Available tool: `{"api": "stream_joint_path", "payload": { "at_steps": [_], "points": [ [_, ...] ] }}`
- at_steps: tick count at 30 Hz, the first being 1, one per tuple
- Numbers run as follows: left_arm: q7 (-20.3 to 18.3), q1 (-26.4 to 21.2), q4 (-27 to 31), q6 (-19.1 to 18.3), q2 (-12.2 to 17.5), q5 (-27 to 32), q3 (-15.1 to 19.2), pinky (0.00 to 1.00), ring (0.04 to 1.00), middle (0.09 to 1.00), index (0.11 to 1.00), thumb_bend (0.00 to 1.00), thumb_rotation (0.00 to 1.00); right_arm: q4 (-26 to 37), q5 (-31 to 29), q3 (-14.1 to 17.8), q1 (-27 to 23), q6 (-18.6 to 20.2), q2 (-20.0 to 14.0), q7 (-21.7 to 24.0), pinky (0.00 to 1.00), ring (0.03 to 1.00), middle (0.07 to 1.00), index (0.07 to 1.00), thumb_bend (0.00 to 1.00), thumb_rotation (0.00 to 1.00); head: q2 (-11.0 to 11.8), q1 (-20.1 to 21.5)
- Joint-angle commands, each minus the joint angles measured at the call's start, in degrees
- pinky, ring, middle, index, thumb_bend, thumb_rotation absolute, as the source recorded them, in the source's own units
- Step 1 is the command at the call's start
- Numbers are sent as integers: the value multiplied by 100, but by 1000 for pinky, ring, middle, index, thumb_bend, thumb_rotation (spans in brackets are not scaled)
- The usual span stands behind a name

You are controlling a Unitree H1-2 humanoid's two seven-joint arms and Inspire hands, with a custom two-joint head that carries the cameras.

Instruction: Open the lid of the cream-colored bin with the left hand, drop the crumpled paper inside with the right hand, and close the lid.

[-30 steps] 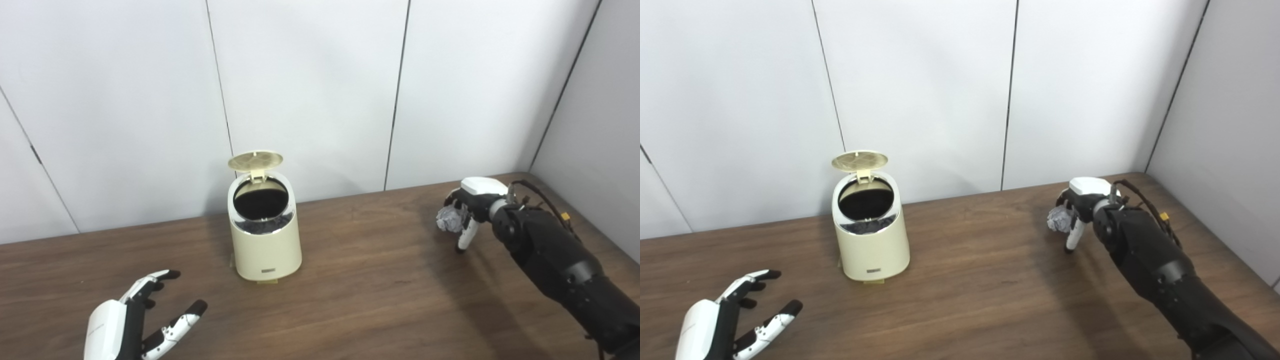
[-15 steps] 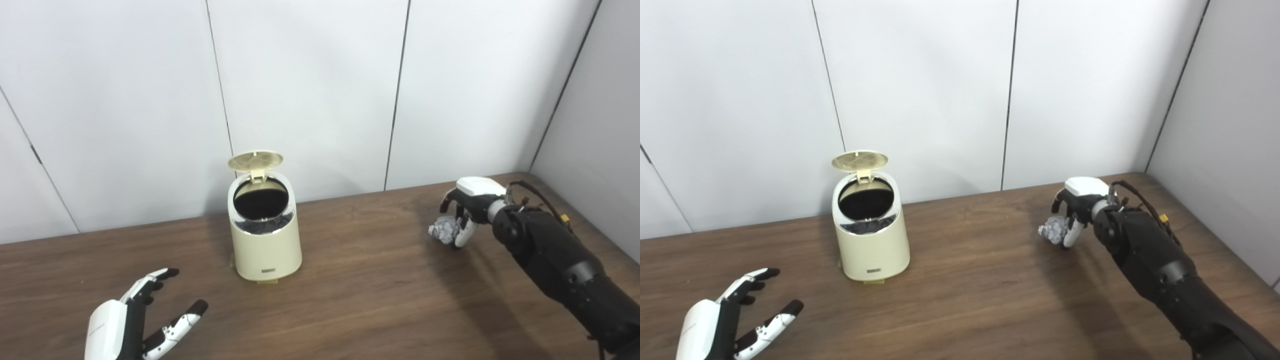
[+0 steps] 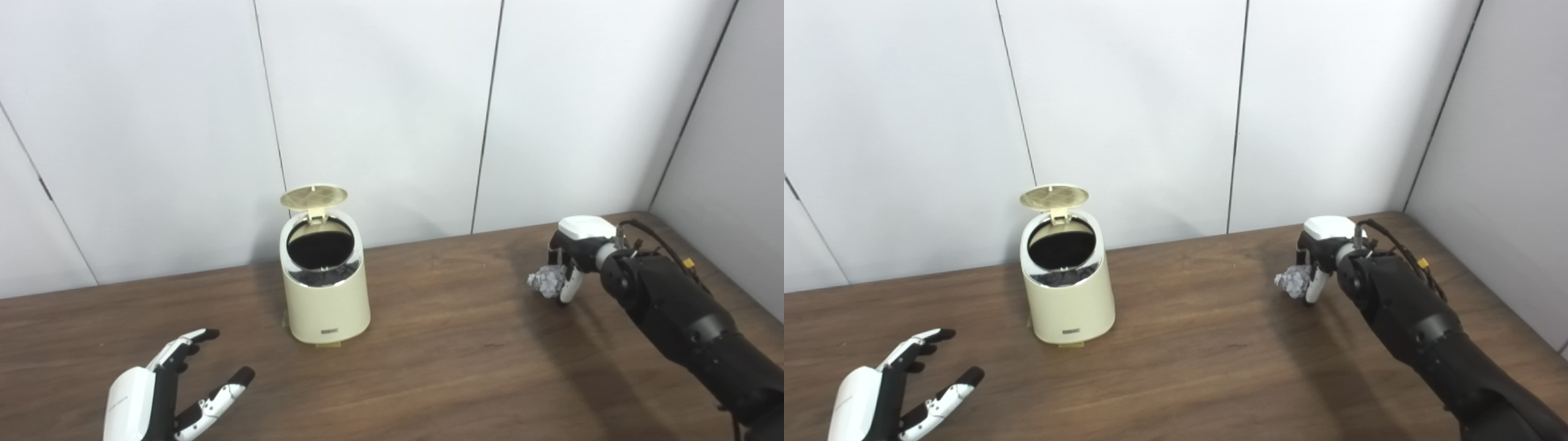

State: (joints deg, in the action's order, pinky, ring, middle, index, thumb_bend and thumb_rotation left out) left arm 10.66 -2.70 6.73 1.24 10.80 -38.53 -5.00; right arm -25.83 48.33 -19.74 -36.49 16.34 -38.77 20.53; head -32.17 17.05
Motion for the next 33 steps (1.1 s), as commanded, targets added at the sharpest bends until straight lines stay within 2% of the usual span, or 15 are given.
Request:
{"api": "stream_joint_path", "payload": {
  "at_steps": [1,8,11,12,13,14,15,17,24,33],
  "points": [
    [71,-198,203,75,32,-60,23,682,753,781,776,777,770,114,46,96,-187,-24,-235,-194,348,441,448,494,530,0,-4,1],
    [116,-201,146,147,47,-73,12,701,753,777,776,773,755,211,94,73,-201,135,-259,17,330,420,418,502,528,0,2,0],
    [111,-201,141,146,47,-68,16,708,756,778,779,775,757,311,195,-14,-231,264,-273,237,232,317,471,494,531,0,0,-2],
    [108,-202,141,143,47,-66,17,709,755,779,779,777,757,313,175,-24,-240,233,-280,294,254,336,475,611,550,0,0,1],
    [116,-204,135,157,50,-69,16,708,753,779,781,776,759,290,161,-42,-250,168,-291,328,374,453,484,699,560,0,0,1],
    [128,-205,128,172,54,-74,15,708,752,777,780,771,758,273,140,-50,-257,112,-300,359,468,542,587,740,713,81,-1,4],
    [134,-206,124,179,56,-75,15,710,751,776,779,769,757,275,124,-54,-259,77,-307,397,534,605,658,769,804,136,-5,6],
    [139,-208,112,182,58,-71,19,710,749,776,777,772,758,282,84,-34,-265,86,-296,479,603,678,743,806,891,196,-3,5],
    [122,-205,143,139,42,-92,18,696,750,778,779,772,757,337,4,-20,-279,138,-292,653,620,739,811,835,952,236,-12,1],
    [123,-217,110,124,38,-89,26,700,751,780,784,778,756,329,-32,-22,-337,171,-285,840,666,804,862,847,970,233,-6,8]
  ]
}}
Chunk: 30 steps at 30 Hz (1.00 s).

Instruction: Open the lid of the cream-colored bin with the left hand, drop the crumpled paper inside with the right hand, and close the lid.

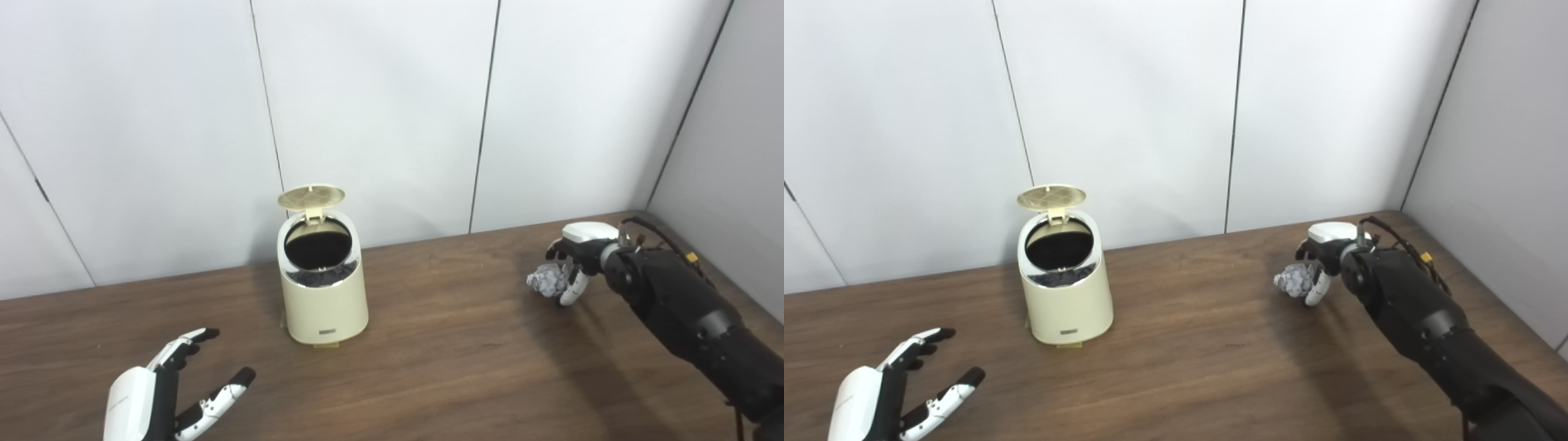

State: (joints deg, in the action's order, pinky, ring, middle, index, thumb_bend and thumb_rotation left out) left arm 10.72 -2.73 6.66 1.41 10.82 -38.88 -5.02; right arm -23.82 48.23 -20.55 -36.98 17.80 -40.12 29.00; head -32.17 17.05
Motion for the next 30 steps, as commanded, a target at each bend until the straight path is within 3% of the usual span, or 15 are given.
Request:
{"api": "stream_joint_path", "payload": {
  "at_steps": [1,11,18,30],
  "points": [
    [126,-218,106,124,38,-53,26,701,751,780,783,776,755,117,-30,65,-290,8,-146,-17,666,802,862,849,973,231,-6,8],
    [130,-232,66,121,34,-73,10,703,749,780,783,784,768,374,-370,243,-136,-286,-158,-206,622,762,840,840,985,174,-14,3],
    [159,-247,27,144,33,-103,-9,709,754,781,779,782,774,634,-617,328,-146,-186,-138,10,622,763,850,832,986,170,-6,-5],
    [159,-239,30,164,47,-61,11,711,754,781,781,777,771,738,-468,154,-213,-68,-176,257,617,734,816,817,972,182,-19,6]
  ]
}}
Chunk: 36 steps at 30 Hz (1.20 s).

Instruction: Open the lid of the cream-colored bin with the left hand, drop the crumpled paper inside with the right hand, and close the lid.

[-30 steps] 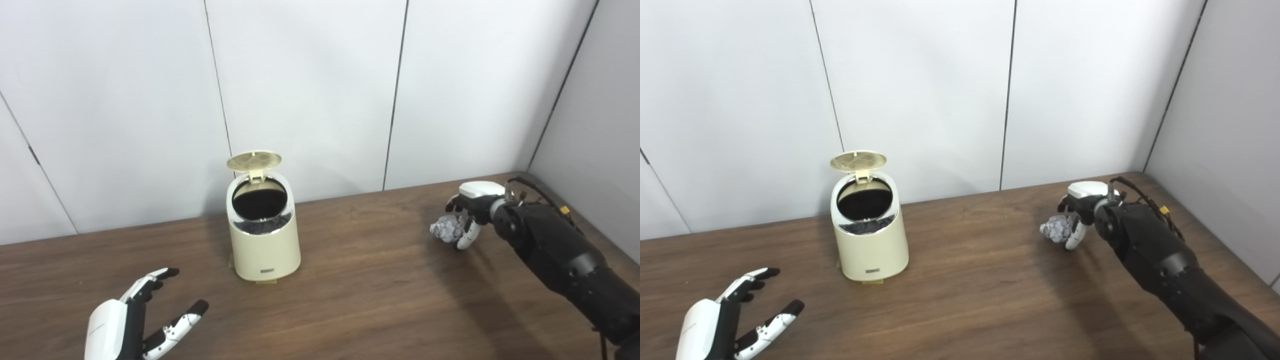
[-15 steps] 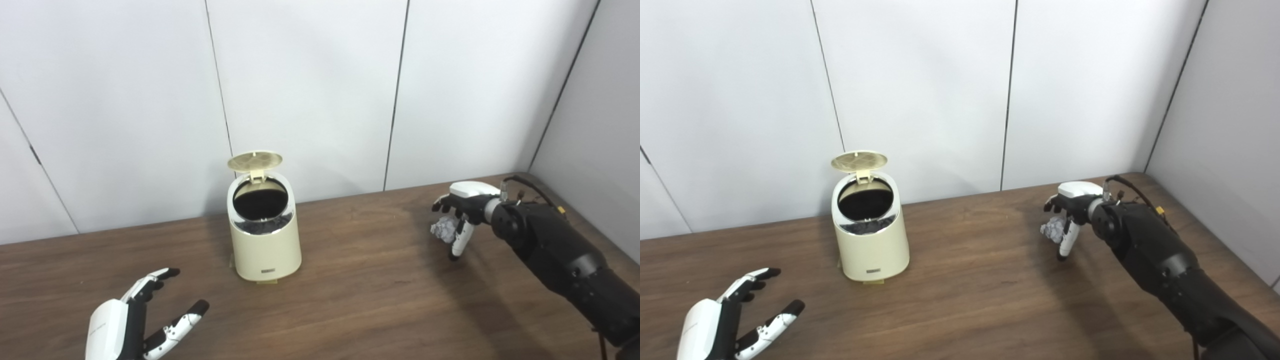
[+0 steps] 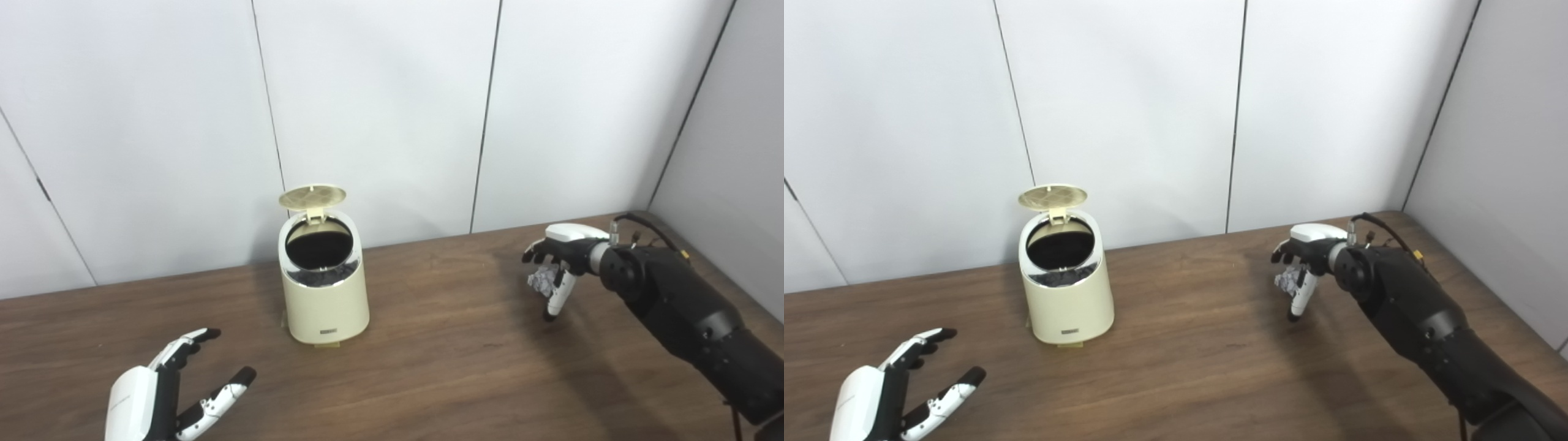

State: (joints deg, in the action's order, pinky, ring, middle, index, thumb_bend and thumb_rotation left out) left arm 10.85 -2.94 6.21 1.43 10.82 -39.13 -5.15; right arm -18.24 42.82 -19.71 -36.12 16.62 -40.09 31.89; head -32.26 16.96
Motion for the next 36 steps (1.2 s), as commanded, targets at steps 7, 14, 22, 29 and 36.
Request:
{"api": "stream_joint_path", "payload": {
  "at_steps": [7,14,22,29,36],
  "points": [
    [139,-212,93,157,51,-33,31,699,749,776,778,773,766,0,352,-122,-334,-24,-239,-32,594,720,796,797,976,213,-23,19],
    [121,-210,118,136,44,-30,34,697,748,777,780,776,770,-289,485,-184,-362,-170,-246,-184,590,715,793,794,959,221,-30,20],
    [82,-190,180,71,32,-33,45,679,747,778,780,784,772,110,705,-205,-215,-150,-277,-115,478,579,673,751,908,179,-59,14],
    [82,-195,193,87,42,-40,38,680,748,776,778,777,776,-228,917,-251,-211,-295,-149,-700,412,488,488,592,606,13,-66,16],
    [94,-200,175,101,51,-34,45,668,751,776,774,778,777,-376,1110,-281,-204,-190,-49,-1051,390,405,478,522,518,0,-69,28]
  ]
}}
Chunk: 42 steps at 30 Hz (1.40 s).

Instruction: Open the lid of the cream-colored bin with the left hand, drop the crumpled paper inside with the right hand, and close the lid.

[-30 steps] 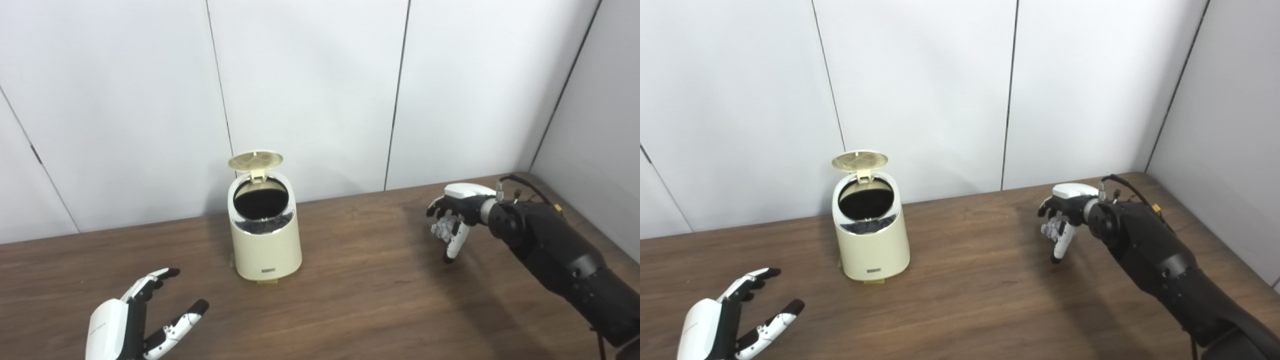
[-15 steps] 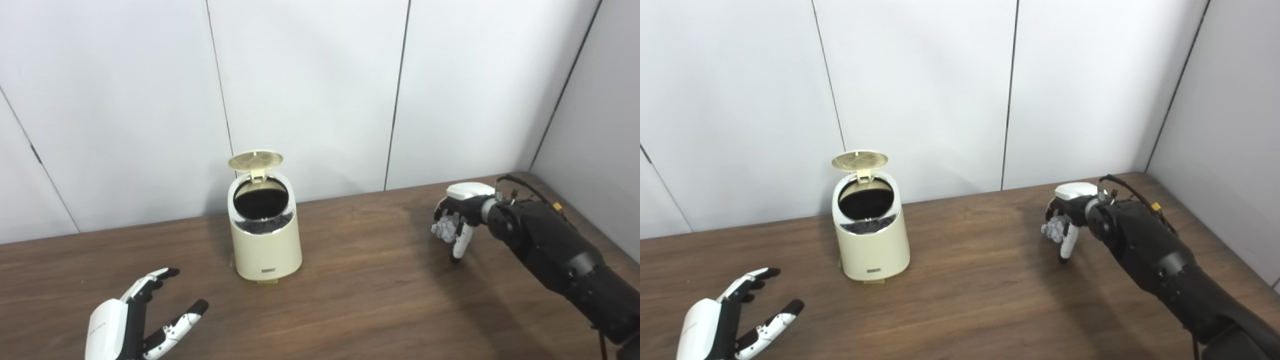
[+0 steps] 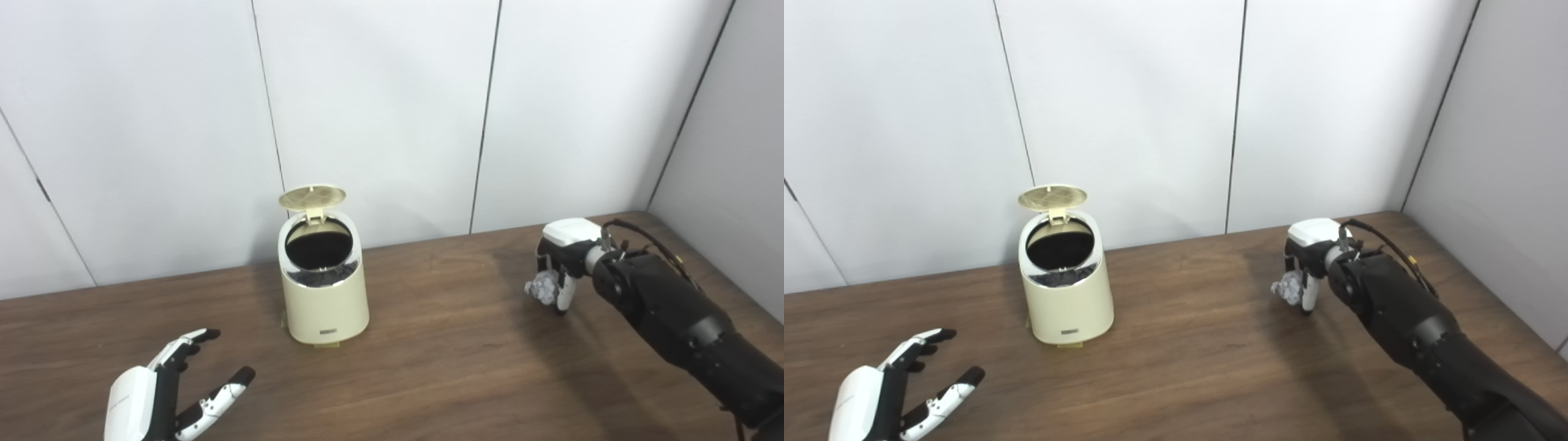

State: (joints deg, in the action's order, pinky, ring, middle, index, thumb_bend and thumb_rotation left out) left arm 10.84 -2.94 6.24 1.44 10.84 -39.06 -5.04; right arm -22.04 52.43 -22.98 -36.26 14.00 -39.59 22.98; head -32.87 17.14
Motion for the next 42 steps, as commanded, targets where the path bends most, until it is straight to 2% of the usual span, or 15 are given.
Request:
{"api": "stream_joint_path", "payload": {
  "at_steps": [1,7,11,16,20,24,29,33,36,39,42],
  "points": [
    [91,-197,178,100,47,-35,34,671,749,775,773,777,774,-12,128,59,-180,30,-101,-222,393,406,480,521,518,0,-7,10],
    [80,-194,181,96,49,-44,25,677,745,775,775,773,767,-62,73,101,-188,19,-91,-282,392,404,481,521,518,0,-15,17],
    [80,-190,180,103,44,-43,18,674,745,775,779,771,758,174,13,202,-142,216,-66,-118,359,396,476,523,518,0,-18,15],
    [85,-196,152,119,46,-27,16,672,747,775,776,771,758,223,148,82,-166,86,-142,-98,381,408,485,517,519,0,-33,22],
    [98,-210,117,130,57,-41,12,676,744,774,774,776,761,389,101,178,-219,356,-61,107,383,423,512,496,519,0,-34,22],
    [86,-216,113,101,53,-56,9,683,748,776,774,778,763,569,48,249,-277,282,-54,180,353,407,489,511,519,0,-38,34],
    [100,-225,74,114,46,-77,-13,690,749,776,772,778,759,1009,419,86,-589,604,-48,907,347,408,487,512,520,0,-29,21],
    [103,-239,34,109,36,-75,-30,701,752,783,780,782,762,1358,140,298,-799,583,10,1175,336,404,469,512,520,0,-11,-25],
    [117,-254,-4,107,15,-71,-38,706,752,783,779,787,764,1567,78,344,-1000,556,46,1375,332,401,461,513,520,0,4,-41],
    [112,-269,-26,88,-5,-72,-51,703,752,783,776,793,766,1770,273,169,-1280,478,43,1667,407,444,505,485,520,0,29,-43],
    [113,-284,-61,114,0,-74,-71,726,762,783,773,775,759,1942,424,1,-1587,472,98,2089,335,402,476,510,520,0,51,-60]
  ]
}}
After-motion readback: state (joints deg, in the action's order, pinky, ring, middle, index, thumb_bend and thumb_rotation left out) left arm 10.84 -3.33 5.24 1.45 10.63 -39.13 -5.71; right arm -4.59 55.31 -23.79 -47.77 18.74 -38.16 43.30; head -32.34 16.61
